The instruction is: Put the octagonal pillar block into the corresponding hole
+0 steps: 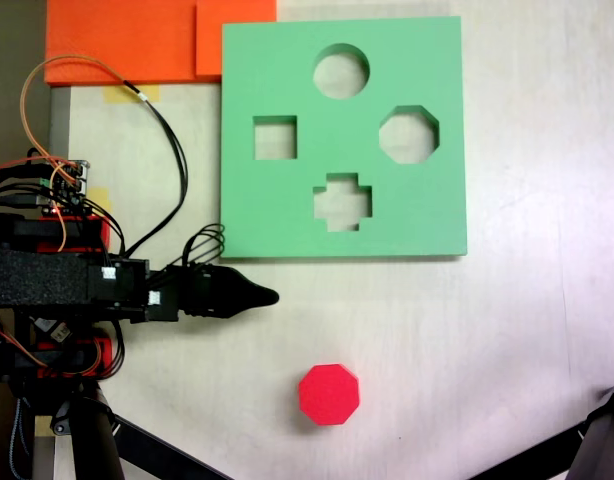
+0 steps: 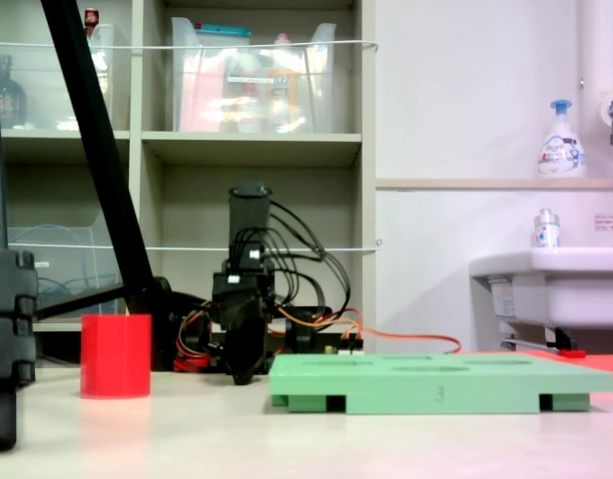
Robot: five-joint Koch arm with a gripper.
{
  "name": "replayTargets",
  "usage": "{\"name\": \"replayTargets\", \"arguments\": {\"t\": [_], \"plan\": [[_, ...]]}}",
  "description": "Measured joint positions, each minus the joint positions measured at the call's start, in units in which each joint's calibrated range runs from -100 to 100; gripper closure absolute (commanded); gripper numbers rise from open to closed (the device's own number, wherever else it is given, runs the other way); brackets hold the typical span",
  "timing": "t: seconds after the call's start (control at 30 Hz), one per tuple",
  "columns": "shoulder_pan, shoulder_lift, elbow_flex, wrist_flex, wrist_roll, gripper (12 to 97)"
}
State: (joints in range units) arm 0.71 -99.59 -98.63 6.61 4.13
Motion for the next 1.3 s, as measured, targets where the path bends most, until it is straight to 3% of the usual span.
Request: {"name": "replayTargets", "arguments": {"t": [0.7,0.97,1.3], "plan": [[0.0,0.0,0.0,0.0,0.0,60.9],[-1.0,0.0,0.0,0.0,4.3,57.4],[-3.6,0.0,-0.2,0.0,26.2,59.9]]}}
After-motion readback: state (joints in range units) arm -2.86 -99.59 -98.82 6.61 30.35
